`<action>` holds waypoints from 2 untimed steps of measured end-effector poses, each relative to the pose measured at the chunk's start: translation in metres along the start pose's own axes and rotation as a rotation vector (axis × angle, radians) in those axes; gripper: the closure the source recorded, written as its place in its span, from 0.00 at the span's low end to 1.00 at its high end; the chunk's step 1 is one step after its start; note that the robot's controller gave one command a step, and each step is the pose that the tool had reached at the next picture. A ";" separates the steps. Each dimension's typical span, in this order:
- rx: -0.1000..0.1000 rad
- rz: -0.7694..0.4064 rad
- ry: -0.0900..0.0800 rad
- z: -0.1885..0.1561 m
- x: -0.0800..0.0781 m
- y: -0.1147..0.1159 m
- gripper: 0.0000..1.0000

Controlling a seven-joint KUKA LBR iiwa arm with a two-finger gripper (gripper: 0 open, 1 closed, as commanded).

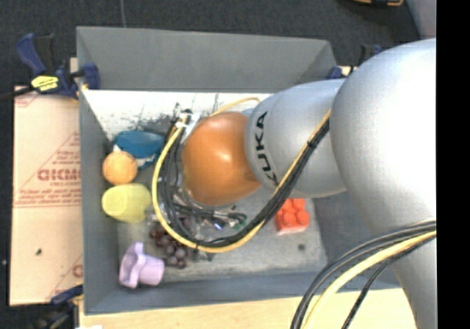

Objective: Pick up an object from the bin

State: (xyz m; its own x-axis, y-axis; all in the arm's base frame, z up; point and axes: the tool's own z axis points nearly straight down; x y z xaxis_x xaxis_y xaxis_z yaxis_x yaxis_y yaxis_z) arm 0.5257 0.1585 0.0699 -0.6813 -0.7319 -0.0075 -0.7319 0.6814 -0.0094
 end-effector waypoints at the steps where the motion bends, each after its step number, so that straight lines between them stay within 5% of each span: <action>1: -0.009 -0.012 0.001 0.000 0.011 0.003 1.00; 2: -0.009 -0.011 0.000 0.000 0.011 0.003 1.00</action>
Offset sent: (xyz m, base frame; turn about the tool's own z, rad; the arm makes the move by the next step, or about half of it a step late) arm 0.0000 0.0000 0.0000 0.0000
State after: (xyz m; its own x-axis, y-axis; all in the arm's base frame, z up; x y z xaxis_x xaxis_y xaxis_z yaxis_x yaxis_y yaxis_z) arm 0.5161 0.1528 0.0702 -0.6730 -0.7396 -0.0070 -0.7397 0.6730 0.0000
